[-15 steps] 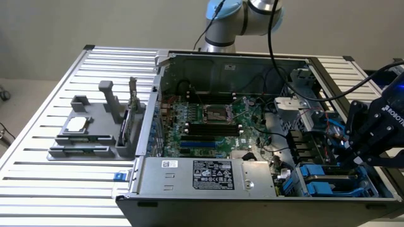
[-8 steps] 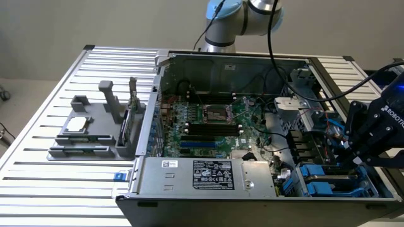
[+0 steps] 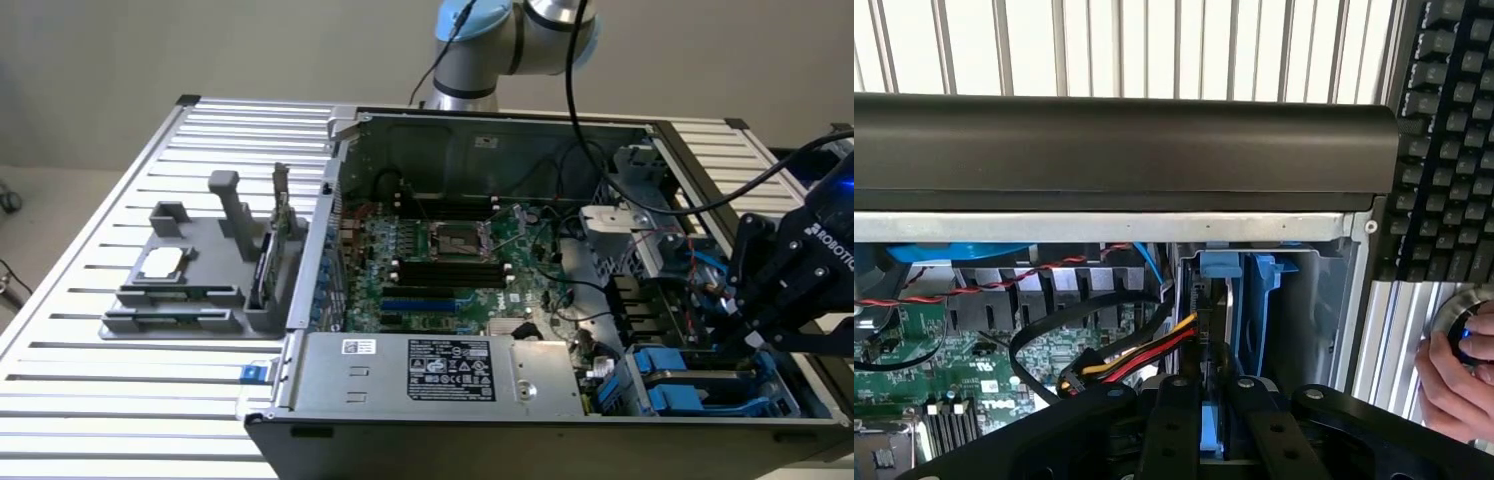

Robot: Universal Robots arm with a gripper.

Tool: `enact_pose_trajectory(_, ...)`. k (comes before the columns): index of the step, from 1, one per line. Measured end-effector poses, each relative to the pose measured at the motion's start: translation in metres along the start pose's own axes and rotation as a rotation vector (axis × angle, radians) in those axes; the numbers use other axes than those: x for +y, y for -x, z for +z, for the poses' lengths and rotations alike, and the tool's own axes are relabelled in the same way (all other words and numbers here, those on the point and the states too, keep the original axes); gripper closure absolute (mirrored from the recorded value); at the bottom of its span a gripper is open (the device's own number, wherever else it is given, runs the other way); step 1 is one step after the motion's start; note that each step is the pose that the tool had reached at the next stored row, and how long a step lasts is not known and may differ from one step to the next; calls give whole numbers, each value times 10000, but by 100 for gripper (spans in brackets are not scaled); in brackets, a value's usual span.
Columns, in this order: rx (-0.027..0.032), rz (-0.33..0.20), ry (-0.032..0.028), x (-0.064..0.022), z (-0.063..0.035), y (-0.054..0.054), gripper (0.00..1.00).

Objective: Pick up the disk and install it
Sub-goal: 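Insert the first disk wire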

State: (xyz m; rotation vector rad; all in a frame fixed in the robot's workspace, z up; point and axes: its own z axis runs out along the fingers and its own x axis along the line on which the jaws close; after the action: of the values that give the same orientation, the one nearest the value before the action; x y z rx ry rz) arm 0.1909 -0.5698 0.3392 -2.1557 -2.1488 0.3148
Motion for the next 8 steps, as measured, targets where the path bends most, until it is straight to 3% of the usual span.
enact_pose_trajectory(8,7,34,-21,-16,2,-17,84)
